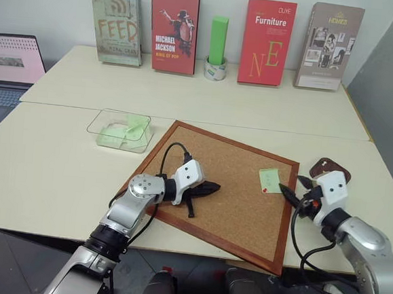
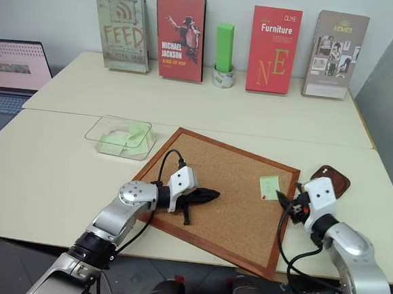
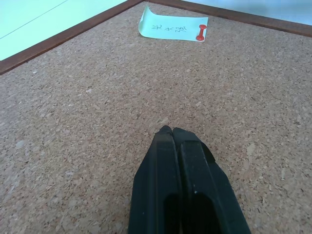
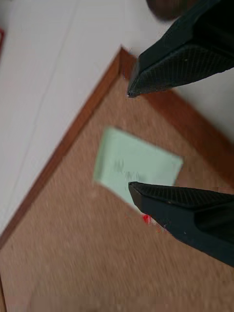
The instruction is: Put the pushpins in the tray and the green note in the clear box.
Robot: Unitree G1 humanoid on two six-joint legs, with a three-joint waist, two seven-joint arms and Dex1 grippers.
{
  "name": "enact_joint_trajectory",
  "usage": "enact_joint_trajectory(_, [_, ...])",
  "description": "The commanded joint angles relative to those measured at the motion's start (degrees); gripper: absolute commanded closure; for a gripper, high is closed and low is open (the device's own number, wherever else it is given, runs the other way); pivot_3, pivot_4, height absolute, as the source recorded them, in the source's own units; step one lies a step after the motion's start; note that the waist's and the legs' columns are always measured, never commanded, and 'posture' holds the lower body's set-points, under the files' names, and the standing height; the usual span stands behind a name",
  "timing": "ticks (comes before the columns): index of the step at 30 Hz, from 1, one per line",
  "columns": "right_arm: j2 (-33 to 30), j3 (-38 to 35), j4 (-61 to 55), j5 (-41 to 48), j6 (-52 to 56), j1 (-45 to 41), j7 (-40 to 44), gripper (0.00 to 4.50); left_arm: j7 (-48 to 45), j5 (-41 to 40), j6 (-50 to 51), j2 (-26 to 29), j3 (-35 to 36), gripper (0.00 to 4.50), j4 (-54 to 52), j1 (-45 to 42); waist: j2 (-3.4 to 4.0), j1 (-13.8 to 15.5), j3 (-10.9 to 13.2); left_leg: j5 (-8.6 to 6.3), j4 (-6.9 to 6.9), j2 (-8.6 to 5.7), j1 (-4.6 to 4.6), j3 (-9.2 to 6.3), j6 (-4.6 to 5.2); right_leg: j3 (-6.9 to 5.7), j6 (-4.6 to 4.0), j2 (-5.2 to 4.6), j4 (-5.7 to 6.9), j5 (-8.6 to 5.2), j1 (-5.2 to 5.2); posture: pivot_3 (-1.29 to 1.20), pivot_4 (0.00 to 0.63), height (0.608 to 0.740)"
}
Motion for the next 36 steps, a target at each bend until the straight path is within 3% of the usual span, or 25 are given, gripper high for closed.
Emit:
enact_joint_trajectory(1, [2.43, 4.01, -1.39, -1.54, -0.98, -0.67, -2.00, 1.57, -0.17, 1.81, 0.98, 0.71, -1.32, 4.50, 1.65, 0.84, 0.00, 0.00, 0.00, 0.00, 0.00, 0.01, 0.01, 0.00, 0.00, 0.00, 0.00, 0.00, -0.01, 0.00, 0.00, 0.00, 0.150, 0.740])
enact_joint_trajectory(10, [4.82, 7.65, 6.17, -5.49, -5.12, -3.56, -3.41, 1.57, 0.14, 1.85, 1.14, 0.85, -1.11, 4.50, 1.54, 0.65, -0.01, 0.10, -0.01, 0.00, -0.04, 0.02, -0.03, 0.02, -0.01, -0.02, 0.00, 0.00, -0.08, 0.00, 0.00, 0.00, 0.150, 0.740])
enact_joint_trajectory(26, [5.97, 6.50, 6.25, -4.31, -8.09, -1.29, -1.70, 4.41, 0.09, 1.64, 1.12, 1.19, -0.93, 4.50, 1.36, 0.91, -0.01, 0.10, -0.01, 0.00, -0.04, 0.02, -0.03, 0.00, 0.00, -0.04, 0.00, 0.00, -0.05, 0.00, 0.00, 0.00, 0.150, 0.740])
enact_joint_trajectory(36, [5.33, 5.09, 2.13, -0.88, -8.25, -2.13, -0.05, 4.47, -0.98, 0.75, 1.53, 2.91, 0.52, 4.50, 1.06, 1.57, 0.00, 0.05, 0.00, 0.00, -0.07, 0.02, -0.03, 0.00, 0.00, -0.04, 0.00, 0.00, -0.05, 0.00, 0.00, 0.00, 0.150, 0.740])
